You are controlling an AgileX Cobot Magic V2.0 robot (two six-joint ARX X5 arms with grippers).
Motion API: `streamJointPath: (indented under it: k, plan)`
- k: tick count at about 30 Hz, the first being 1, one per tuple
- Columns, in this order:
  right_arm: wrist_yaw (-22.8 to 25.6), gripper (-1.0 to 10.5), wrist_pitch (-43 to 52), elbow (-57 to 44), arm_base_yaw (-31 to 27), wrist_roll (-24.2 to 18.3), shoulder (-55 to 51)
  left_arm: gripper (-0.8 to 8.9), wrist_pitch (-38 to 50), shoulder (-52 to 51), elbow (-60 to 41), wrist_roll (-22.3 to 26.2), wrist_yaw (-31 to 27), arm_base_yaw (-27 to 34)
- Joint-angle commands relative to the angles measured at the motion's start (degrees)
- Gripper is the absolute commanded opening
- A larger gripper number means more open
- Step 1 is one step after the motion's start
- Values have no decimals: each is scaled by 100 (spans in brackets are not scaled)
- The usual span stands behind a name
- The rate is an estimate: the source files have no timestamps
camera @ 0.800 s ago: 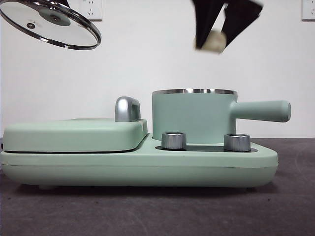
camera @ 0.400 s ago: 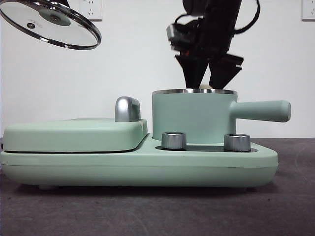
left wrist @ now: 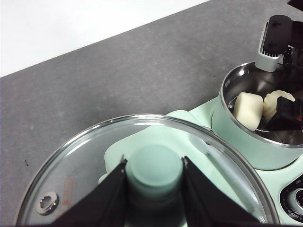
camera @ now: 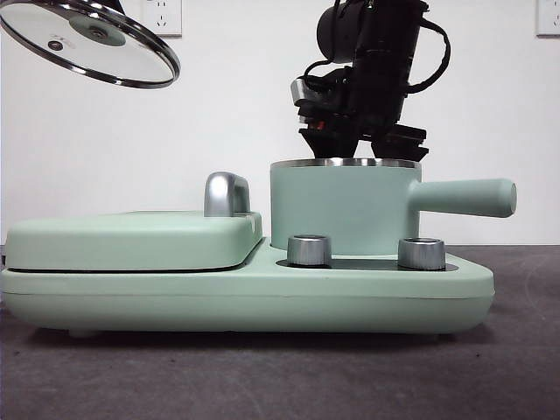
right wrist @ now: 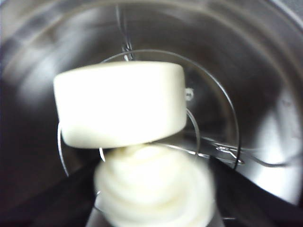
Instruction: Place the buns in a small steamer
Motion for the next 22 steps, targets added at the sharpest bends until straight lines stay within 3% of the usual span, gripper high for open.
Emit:
streamJointPath:
  k: [1, 12, 19, 22]
  plan:
    - [-4, 404, -61, 162, 35, -68, 48, 15, 188, 39, 96, 59, -7, -11]
    - [-68, 401, -299, -46, 35, -52, -1545, 16, 179, 39, 96, 31, -7, -13]
    - [-157, 399, 1648, -3407, 142, -31, -4317, 16, 131, 39, 96, -13, -4, -17]
    - [-157, 398, 1928, -4216, 199, 0, -5213, 15, 136, 39, 96, -11, 2, -17]
